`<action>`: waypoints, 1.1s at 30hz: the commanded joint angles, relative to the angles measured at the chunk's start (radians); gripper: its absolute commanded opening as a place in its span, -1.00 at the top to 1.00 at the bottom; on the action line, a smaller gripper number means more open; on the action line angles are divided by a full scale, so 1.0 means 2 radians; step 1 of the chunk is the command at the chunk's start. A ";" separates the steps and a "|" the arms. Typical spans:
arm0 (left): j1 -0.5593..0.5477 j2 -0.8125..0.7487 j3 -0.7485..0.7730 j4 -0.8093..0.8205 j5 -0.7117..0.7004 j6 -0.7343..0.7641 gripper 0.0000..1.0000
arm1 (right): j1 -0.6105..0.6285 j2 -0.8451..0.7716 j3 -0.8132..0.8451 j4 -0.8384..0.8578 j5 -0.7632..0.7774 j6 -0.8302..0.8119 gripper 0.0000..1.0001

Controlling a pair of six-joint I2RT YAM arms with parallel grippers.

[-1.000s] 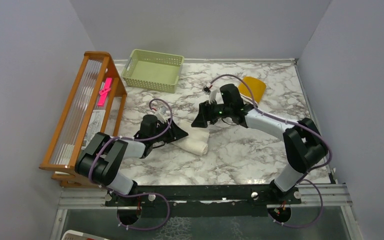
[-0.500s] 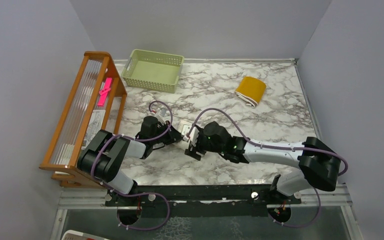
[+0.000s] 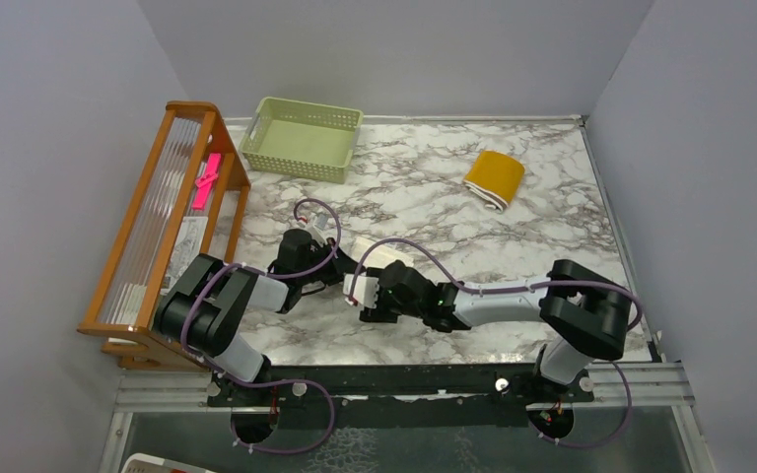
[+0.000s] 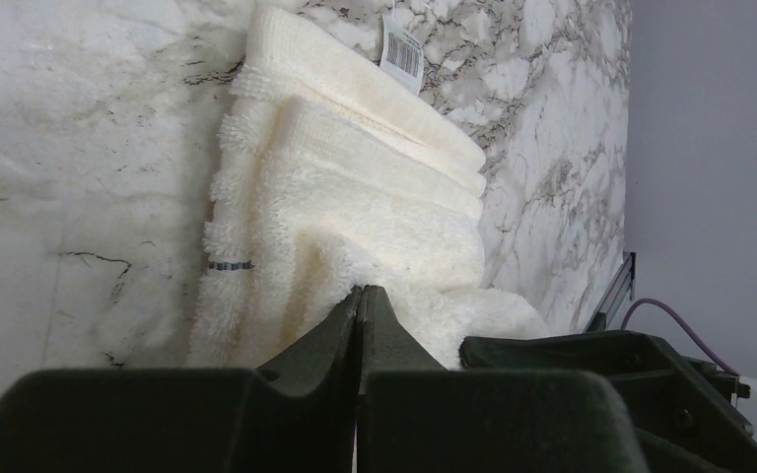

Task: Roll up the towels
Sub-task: Roll the towel at the center of the board.

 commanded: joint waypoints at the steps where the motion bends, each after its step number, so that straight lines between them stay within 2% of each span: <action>1: -0.002 0.022 -0.027 -0.089 -0.043 0.024 1.00 | 0.005 0.023 0.008 0.014 0.037 -0.013 -0.20; 3: -0.002 0.018 -0.028 -0.091 -0.044 0.024 1.00 | 0.005 0.040 0.014 0.004 0.054 -0.009 -0.04; 9: -0.002 -0.027 -0.025 -0.127 -0.056 0.027 1.00 | 0.005 0.110 0.061 -0.040 0.137 0.045 0.95; 11: -0.002 -0.059 -0.013 -0.171 -0.078 0.037 1.00 | 0.005 0.116 0.069 -0.041 0.154 0.073 0.98; 13: -0.002 -0.106 0.008 -0.246 -0.125 0.057 1.00 | 0.004 0.104 0.067 -0.039 0.124 0.092 0.99; 16: -0.001 -0.190 0.035 -0.341 -0.203 0.087 1.00 | -0.006 0.067 0.056 -0.024 0.034 0.125 0.99; 19: 0.003 -0.255 0.056 -0.398 -0.226 0.103 1.00 | -0.041 0.041 0.055 -0.022 -0.100 0.160 0.98; 23: 0.004 -0.271 0.061 -0.405 -0.199 0.098 1.00 | -0.117 0.049 0.080 -0.021 -0.297 0.208 0.99; 27: 0.004 -0.262 0.035 -0.370 -0.164 0.083 1.00 | -0.188 0.120 0.146 -0.061 -0.472 0.267 0.99; 30: 0.003 -0.253 0.020 -0.348 -0.142 0.073 1.00 | -0.211 0.179 0.184 -0.079 -0.545 0.297 0.98; 33: 0.003 -0.245 0.009 -0.324 -0.121 0.063 1.00 | -0.215 0.215 0.201 -0.072 -0.575 0.328 0.98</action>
